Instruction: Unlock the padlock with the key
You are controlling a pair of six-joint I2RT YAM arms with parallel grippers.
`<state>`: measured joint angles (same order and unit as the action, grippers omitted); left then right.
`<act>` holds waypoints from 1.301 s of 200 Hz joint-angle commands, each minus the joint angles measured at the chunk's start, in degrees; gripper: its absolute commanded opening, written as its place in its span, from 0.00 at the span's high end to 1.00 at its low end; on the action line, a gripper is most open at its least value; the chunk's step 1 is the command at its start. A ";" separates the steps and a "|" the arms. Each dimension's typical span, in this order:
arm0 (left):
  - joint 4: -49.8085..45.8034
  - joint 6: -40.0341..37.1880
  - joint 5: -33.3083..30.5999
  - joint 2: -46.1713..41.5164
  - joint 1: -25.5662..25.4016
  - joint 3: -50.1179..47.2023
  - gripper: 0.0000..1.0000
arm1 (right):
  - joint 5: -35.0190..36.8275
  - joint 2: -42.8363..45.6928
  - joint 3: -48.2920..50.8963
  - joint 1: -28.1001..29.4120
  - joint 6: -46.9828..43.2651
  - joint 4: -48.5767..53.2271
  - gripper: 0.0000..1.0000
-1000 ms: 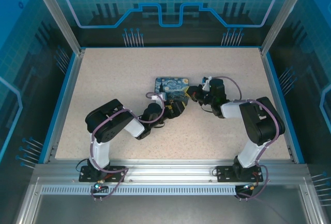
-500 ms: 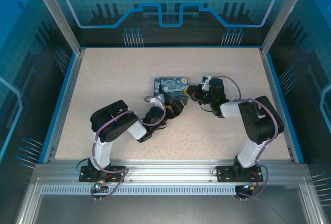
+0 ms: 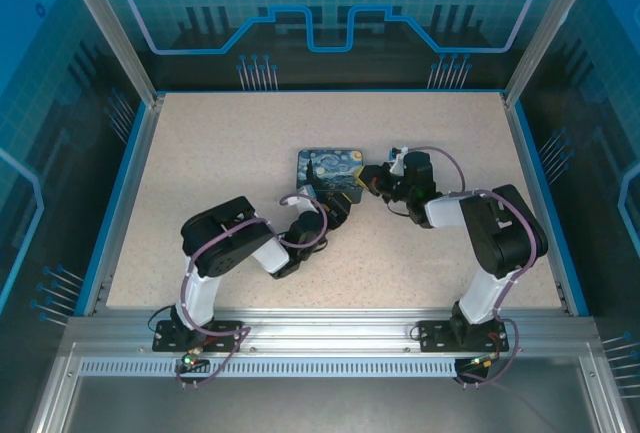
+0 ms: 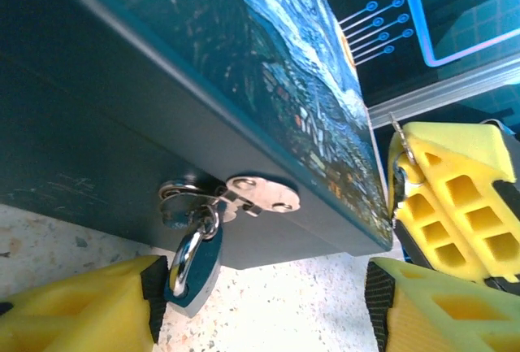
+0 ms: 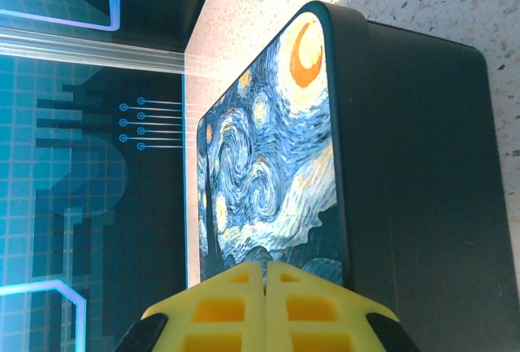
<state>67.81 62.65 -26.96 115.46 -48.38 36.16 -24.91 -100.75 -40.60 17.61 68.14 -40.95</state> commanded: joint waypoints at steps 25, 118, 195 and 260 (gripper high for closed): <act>-11.17 1.30 -2.85 -0.90 -0.71 1.01 0.44 | -0.29 -1.94 -0.18 0.74 0.47 2.01 1.00; -10.40 1.95 -2.03 1.05 -0.57 1.02 0.72 | -0.30 -2.61 -0.21 0.81 0.65 1.75 1.00; -8.89 2.04 -1.26 2.31 -0.40 1.37 0.75 | -0.38 -3.28 -0.23 0.76 0.70 1.50 1.00; -11.40 1.74 -0.78 3.10 -0.14 3.53 0.62 | -0.40 -3.80 -0.27 0.76 1.12 1.24 1.00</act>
<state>61.63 64.53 -28.67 116.14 -48.60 38.63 -25.41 -102.15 -40.95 17.63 69.06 -42.98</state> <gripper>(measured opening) 0.384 0.049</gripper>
